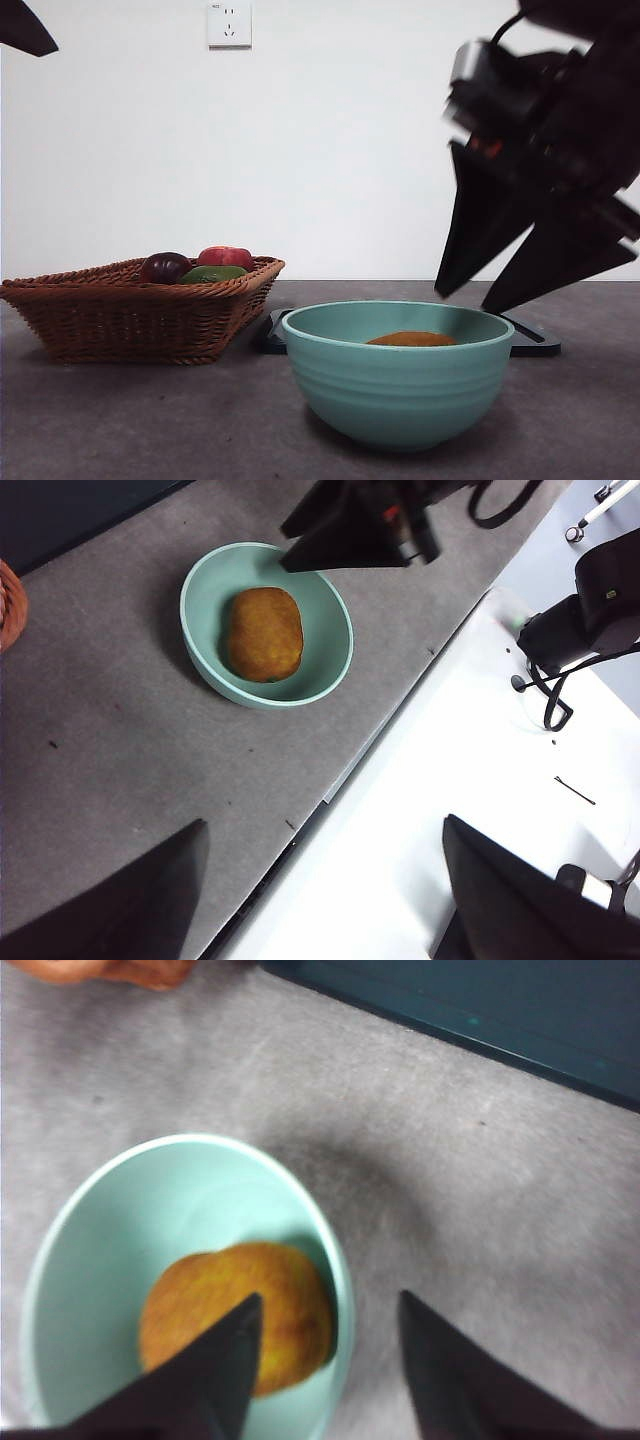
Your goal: Pick up the wifruite, put it on the bowl, pick up the plate, put it on desk
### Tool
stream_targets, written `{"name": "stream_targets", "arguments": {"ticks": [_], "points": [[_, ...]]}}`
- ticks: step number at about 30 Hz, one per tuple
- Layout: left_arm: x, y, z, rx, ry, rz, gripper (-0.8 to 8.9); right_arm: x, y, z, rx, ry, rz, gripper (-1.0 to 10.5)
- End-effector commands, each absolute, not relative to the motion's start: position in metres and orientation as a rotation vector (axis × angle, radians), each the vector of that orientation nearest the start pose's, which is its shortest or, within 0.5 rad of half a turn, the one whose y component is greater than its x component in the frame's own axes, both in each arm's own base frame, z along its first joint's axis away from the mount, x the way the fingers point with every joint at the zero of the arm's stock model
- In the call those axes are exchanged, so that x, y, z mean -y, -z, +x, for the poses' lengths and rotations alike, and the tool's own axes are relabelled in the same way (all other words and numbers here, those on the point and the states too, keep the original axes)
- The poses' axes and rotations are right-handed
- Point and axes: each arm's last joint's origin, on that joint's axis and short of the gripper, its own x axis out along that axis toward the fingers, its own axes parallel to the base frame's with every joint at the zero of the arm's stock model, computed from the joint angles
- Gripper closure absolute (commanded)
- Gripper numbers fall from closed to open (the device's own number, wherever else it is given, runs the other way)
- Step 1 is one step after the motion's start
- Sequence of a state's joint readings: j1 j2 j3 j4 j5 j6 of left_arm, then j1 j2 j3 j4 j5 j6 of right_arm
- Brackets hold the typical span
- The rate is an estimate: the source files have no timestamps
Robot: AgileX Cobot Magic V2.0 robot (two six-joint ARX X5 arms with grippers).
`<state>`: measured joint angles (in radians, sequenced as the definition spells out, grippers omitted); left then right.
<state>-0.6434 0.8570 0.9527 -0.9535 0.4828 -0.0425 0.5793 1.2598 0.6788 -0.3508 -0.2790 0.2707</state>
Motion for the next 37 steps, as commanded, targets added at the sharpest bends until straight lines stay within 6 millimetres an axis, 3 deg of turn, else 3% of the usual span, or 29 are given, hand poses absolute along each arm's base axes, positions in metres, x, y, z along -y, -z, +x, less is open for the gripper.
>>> {"name": "stream_targets", "arguments": {"ticks": [1, 10, 18, 23, 31, 37], "points": [[0.1, -0.318, 0.11, -0.906, 1.052, 0.041, 4.39, -0.143, -0.187, 0.195, -1.054, -0.651, 0.079, 7.9], [0.1, -0.318, 0.11, -0.906, 1.052, 0.042, 4.39, -0.152, -0.176, 0.199, -1.057, -0.646, 0.05, 9.1], [0.1, -0.318, 0.11, -0.906, 1.052, 0.042, 4.39, -0.155, -0.181, 0.201, -1.017, -0.668, 0.062, 9.4], [0.1, -0.318, 0.11, -0.906, 1.052, 0.042, 4.39, -0.158, -0.194, 0.207, -0.983, -0.666, 0.068, 9.4], [0.1, -0.318, 0.11, -0.906, 1.052, 0.042, 4.39, -0.154, -0.231, 0.235, -0.877, -0.601, 0.042, 9.4], [0.1, -0.318, 0.11, -0.906, 1.052, 0.041, 4.39, -0.145, -0.238, 0.271, -0.853, -0.539, 0.044, 9.4]]}}
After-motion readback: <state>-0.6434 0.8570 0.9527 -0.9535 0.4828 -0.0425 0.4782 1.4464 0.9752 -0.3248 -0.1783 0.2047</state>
